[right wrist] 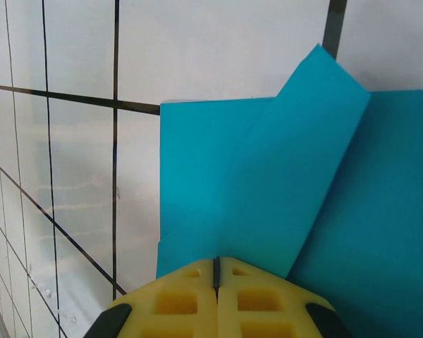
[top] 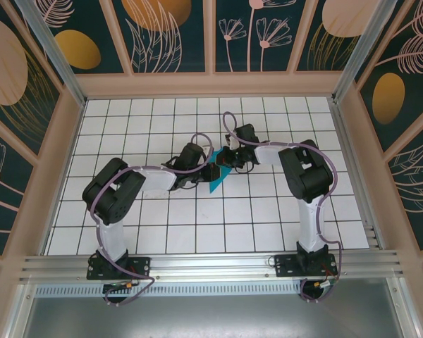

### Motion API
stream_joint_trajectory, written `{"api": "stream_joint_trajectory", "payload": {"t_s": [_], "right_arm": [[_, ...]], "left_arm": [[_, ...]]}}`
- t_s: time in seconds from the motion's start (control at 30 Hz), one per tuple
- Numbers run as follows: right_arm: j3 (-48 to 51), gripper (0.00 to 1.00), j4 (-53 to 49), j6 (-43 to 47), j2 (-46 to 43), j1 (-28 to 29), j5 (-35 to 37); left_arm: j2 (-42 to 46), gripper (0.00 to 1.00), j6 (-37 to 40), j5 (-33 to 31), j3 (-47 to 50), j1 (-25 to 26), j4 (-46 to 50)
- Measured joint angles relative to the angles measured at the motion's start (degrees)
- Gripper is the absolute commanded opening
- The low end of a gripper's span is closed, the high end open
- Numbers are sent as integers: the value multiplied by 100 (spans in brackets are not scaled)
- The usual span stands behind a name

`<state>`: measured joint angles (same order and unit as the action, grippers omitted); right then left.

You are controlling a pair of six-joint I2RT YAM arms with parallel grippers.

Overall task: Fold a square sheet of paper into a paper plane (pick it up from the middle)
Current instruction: Fourth fold the wing at the center of the table.

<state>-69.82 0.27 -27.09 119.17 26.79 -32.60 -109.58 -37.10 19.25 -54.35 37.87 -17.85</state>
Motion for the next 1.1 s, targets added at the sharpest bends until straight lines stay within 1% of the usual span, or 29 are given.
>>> {"api": "stream_joint_trajectory", "payload": {"t_s": [0.23,0.3,0.43,0.7,1.1], "right_arm": [[0,5,0,0,4,0,0],[0,5,-2,0,4,0,-2],[0,5,-2,0,15,0,-22],[-4,5,-2,-2,24,-4,-31],[-4,5,-2,-4,26,-17,-31]], "left_arm": [[-138,5,7,92,170,0,-61],[-111,2,20,129,302,-9,-247],[98,0,68,151,643,4,-393],[551,0,258,151,1163,144,-299],[621,0,839,61,1003,208,240]]}}
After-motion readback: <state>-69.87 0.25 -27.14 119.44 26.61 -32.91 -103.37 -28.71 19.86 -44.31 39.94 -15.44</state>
